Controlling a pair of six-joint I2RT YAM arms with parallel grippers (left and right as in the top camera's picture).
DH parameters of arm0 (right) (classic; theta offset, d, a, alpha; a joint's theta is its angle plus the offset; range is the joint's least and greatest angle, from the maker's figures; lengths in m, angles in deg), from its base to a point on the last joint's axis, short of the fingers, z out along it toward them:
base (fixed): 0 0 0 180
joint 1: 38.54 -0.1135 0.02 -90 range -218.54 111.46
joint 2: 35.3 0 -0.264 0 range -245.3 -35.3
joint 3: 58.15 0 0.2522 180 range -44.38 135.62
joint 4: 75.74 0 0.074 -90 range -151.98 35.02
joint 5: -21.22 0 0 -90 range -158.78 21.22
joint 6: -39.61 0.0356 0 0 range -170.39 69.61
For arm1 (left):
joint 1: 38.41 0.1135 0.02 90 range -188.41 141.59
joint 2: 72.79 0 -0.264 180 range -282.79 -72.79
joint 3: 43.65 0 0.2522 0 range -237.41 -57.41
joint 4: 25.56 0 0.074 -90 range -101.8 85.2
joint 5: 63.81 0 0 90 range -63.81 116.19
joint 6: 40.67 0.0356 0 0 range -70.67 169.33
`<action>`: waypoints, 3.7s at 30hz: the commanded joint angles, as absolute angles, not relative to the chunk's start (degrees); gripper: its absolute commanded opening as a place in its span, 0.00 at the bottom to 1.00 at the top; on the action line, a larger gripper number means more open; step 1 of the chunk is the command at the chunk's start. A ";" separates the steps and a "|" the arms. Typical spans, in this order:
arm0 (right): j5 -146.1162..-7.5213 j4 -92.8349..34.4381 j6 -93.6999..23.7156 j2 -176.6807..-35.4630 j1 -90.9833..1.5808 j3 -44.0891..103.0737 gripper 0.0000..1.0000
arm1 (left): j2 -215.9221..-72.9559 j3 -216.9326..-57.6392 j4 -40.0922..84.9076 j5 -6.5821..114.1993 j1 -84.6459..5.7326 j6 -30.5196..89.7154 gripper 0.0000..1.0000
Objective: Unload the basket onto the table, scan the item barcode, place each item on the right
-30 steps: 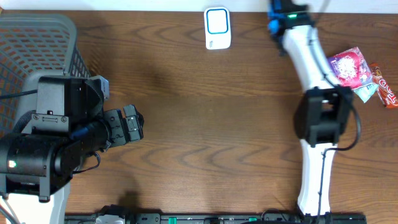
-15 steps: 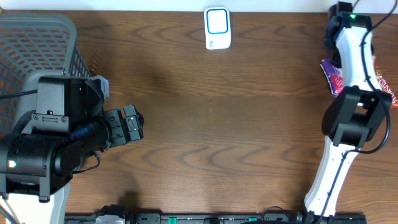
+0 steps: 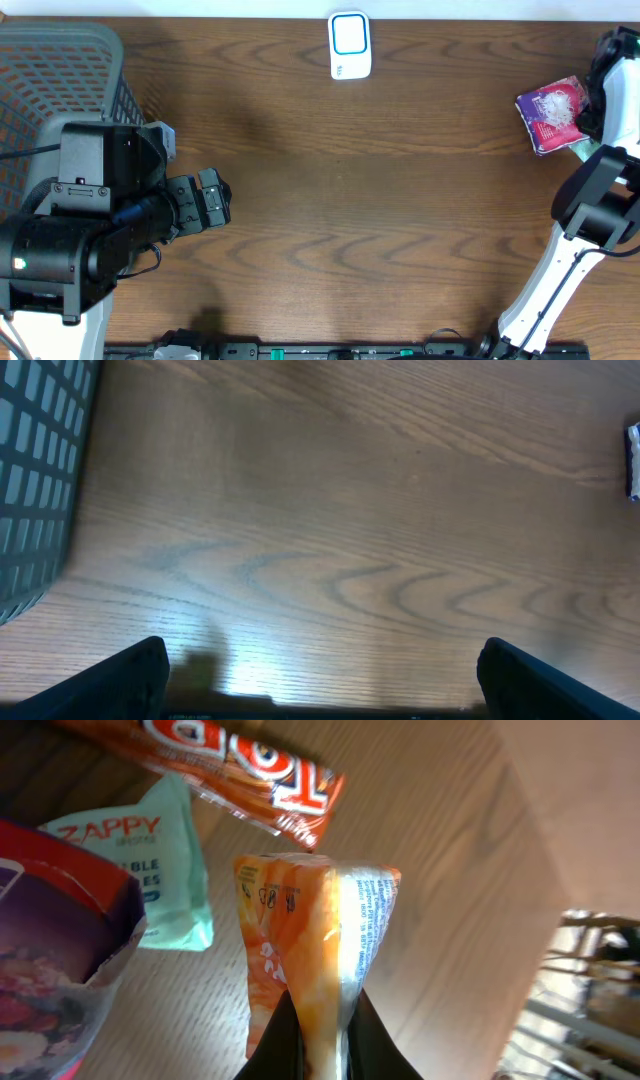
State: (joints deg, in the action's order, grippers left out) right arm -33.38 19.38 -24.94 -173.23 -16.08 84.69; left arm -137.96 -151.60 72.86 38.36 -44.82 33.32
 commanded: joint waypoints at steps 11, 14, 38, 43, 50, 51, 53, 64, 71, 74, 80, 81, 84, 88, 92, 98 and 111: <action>-41.77 20.58 -24.30 -170.45 -15.90 85.81 0.99 | -138.07 -151.58 73.02 39.03 -44.58 34.31 0.98; -42.51 21.06 -24.26 -168.24 -15.90 85.81 0.99 | -138.07 -151.58 73.02 39.01 -44.58 34.31 0.98; -58.60 25.78 -24.30 -125.75 -24.47 75.01 0.99 | -138.07 -151.58 73.02 39.01 -44.58 34.31 0.98; -57.90 19.20 -25.35 -112.81 -30.29 57.81 0.99 | -138.07 -151.58 73.02 39.01 -44.58 34.31 0.98; -60.11 10.68 -26.21 -90.67 -37.04 32.54 0.99 | -138.07 -151.58 73.02 39.01 -44.58 34.31 0.98; -61.16 9.43 -26.21 -87.07 -37.67 29.42 0.99 | -138.07 -151.58 73.02 39.01 -44.58 34.31 0.98; -63.34 7.75 -26.21 -80.20 -38.33 23.84 0.99 | -138.07 -151.58 73.02 39.01 -44.58 34.31 0.98; -75.91 21.78 -19.93 -59.13 -38.37 12.83 0.99 | -138.07 -151.58 73.02 39.01 -44.58 34.31 0.98; -77.46 30.50 -20.00 -58.81 -38.37 12.83 0.99 | -138.07 -151.58 73.02 39.01 -44.58 34.31 0.98; -77.46 30.83 -20.00 -58.81 -38.37 12.83 0.99 | -138.07 -151.58 73.02 39.01 -44.58 34.31 0.98; -75.85 32.86 -20.24 -58.81 -38.37 12.83 0.99 | -138.07 -151.58 73.02 39.01 -44.58 34.31 0.98; -75.12 32.45 -20.24 -58.81 -38.37 12.80 0.99 | -138.07 -151.58 73.02 39.01 -44.58 34.31 0.98; -74.71 30.55 -20.65 -58.81 -38.37 12.80 0.99 | -138.07 -151.58 73.02 39.01 -44.58 34.31 0.98; -75.41 27.77 -20.92 -58.81 -38.37 12.76 0.99 | -138.07 -151.58 73.02 39.01 -44.58 34.31 0.98; -79.43 24.47 -27.65 -58.81 -38.37 11.60 0.99 | -138.07 -151.58 73.02 39.01 -44.58 34.31 0.98; -87.15 10.85 -34.27 -54.33 -38.68 3.91 0.99 | -138.07 -151.58 73.02 39.01 -44.58 34.31 0.98; -94.03 -34.98 -40.89 -38.15 -38.75 -22.39 0.99 | -138.07 -151.58 73.02 39.01 -44.58 34.31 0.98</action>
